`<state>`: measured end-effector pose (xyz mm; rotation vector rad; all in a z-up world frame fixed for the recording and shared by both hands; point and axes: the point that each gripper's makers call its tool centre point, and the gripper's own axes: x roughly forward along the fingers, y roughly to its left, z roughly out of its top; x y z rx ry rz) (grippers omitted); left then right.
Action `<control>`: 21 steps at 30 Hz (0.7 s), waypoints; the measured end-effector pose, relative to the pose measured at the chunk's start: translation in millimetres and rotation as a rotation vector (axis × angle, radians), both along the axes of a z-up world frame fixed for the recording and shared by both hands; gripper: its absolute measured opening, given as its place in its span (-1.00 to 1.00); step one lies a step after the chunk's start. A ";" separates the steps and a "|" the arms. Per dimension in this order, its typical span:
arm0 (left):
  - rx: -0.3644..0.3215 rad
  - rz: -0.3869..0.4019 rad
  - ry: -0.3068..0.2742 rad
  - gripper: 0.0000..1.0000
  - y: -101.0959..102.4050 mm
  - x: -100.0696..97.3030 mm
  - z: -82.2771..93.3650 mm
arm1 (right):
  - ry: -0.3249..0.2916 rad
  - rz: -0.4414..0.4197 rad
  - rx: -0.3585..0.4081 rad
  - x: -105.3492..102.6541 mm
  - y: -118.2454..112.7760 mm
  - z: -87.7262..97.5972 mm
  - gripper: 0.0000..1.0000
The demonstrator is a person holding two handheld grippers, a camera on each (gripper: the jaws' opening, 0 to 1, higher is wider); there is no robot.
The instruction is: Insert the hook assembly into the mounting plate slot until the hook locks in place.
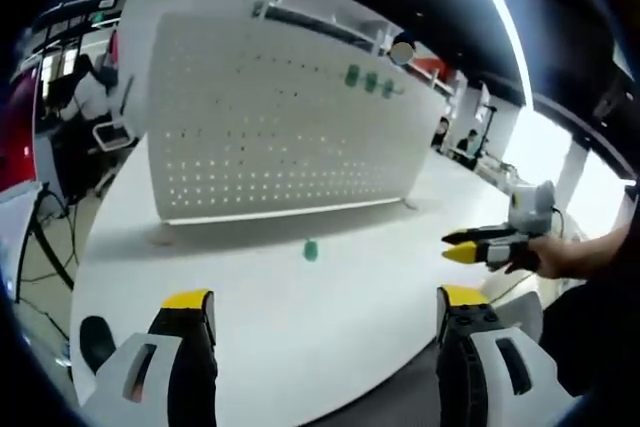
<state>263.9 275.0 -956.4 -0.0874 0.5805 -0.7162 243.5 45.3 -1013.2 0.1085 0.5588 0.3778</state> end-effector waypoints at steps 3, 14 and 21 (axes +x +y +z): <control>0.002 0.004 0.017 0.86 2.2 1.1 -5.2 | 0.025 0.037 0.007 1.4 12.6 -6.6 -0.24; 0.007 0.011 0.058 0.85 5.4 5.7 -16.1 | 0.066 0.134 0.022 26.8 41.6 -22.6 -0.32; 0.002 0.047 0.077 0.85 17.2 7.5 -25.5 | 0.081 0.172 0.006 55.5 53.8 -35.0 -0.34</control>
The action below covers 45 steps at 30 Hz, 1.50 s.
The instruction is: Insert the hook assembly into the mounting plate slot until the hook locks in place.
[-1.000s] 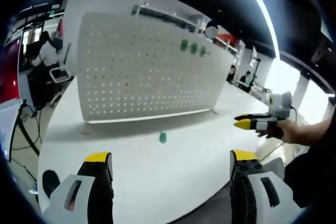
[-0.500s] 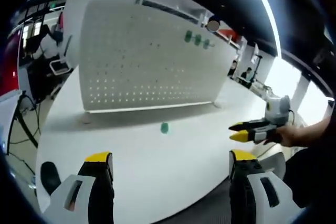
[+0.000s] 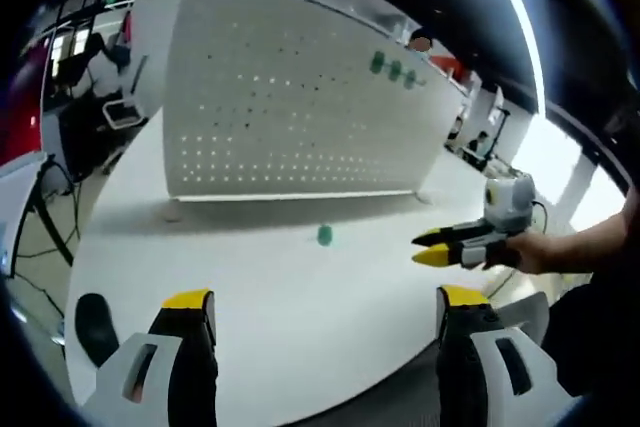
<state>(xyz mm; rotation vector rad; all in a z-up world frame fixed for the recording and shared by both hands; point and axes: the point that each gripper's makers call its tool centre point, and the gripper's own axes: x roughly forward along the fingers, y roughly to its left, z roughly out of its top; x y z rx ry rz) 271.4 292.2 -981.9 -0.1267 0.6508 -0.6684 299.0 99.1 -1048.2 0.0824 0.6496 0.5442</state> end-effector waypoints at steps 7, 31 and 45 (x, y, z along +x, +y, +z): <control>0.000 0.008 0.031 0.84 3.4 -4.6 -6.6 | 0.018 0.037 -0.005 30.1 19.6 -17.2 -0.35; -0.015 0.040 0.079 0.82 7.1 -7.4 -20.7 | 0.018 0.002 -0.062 108.5 40.8 -48.0 -0.49; -0.015 0.065 0.094 0.80 13.7 -3.9 -23.7 | 0.064 0.012 -0.102 140.2 56.1 -61.3 -0.68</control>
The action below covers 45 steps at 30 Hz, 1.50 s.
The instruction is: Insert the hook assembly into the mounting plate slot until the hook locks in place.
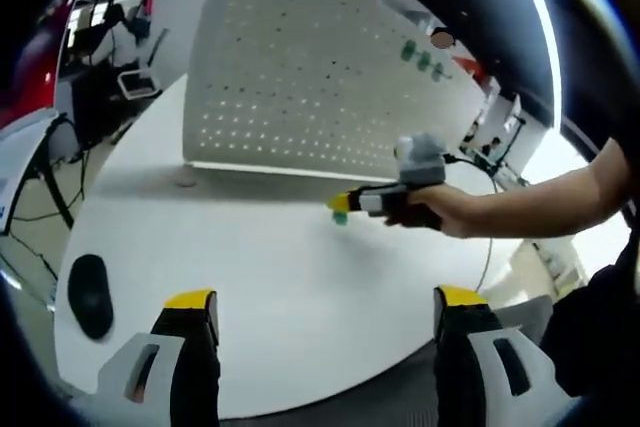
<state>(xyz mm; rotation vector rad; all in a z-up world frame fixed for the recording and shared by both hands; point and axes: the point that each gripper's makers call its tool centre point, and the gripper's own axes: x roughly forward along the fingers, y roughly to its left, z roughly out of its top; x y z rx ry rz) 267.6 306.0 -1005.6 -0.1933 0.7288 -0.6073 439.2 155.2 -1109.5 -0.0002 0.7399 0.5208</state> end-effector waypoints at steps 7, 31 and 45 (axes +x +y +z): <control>-0.002 0.006 -0.001 0.79 2.2 -1.3 1.5 | 0.014 -0.012 -0.029 6.4 -3.5 -2.1 -0.91; 0.032 0.004 -0.059 0.86 1.3 8.3 15.0 | -0.167 -0.071 0.078 0.0 -17.8 71.1 -1.00; 0.012 0.019 -0.081 0.84 -6.4 19.4 34.3 | -0.318 -0.103 0.262 -16.7 -12.8 169.4 -1.00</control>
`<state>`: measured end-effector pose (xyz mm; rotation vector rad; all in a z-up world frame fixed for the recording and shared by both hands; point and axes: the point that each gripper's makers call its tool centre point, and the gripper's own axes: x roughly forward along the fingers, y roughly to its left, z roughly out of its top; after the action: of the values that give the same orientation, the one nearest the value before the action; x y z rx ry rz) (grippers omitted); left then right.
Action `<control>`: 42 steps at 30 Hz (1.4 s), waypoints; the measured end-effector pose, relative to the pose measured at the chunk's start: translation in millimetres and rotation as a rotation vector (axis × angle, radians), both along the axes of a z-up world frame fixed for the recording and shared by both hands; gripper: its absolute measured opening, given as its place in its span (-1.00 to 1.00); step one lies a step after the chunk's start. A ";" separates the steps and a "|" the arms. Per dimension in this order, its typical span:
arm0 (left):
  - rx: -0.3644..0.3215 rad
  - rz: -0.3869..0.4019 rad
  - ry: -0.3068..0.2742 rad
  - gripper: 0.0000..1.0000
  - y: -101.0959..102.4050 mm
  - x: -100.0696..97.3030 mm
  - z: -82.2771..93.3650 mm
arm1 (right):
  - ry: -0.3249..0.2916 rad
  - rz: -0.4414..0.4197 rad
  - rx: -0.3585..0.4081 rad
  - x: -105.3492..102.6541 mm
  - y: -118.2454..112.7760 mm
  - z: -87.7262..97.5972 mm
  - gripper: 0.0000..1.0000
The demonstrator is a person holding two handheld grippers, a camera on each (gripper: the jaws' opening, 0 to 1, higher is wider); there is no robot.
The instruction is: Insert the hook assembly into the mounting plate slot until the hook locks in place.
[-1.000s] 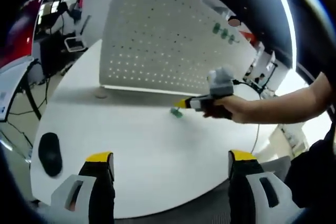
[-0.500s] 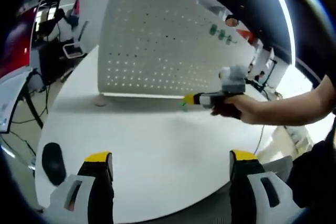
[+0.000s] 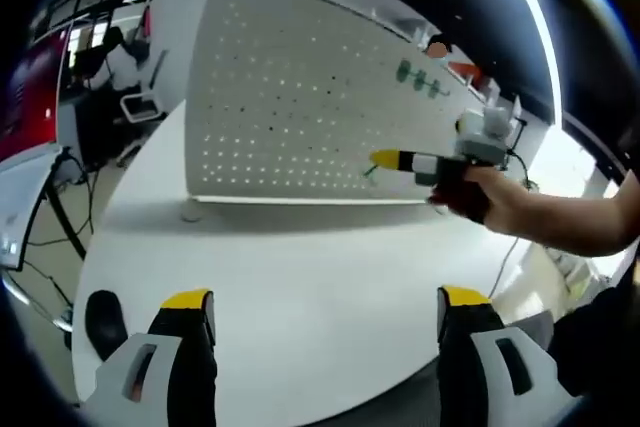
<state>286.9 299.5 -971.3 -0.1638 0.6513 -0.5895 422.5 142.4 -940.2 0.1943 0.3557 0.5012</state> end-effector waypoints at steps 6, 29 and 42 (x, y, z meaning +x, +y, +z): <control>-0.099 0.029 0.007 0.76 -12.9 18.8 22.6 | -0.075 0.008 0.129 -27.2 6.1 47.0 -1.00; -0.306 -0.048 -0.023 0.13 -76.0 35.6 78.9 | -0.197 0.083 0.203 -101.7 62.1 95.5 -1.00; -0.434 -0.049 0.016 -0.53 -81.2 33.6 90.7 | -0.272 0.112 0.195 -105.2 78.0 113.7 -1.00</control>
<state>320.5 218.4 -880.6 -0.5595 0.5370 -0.7729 317.3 220.4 -826.5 0.2927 0.0518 0.6650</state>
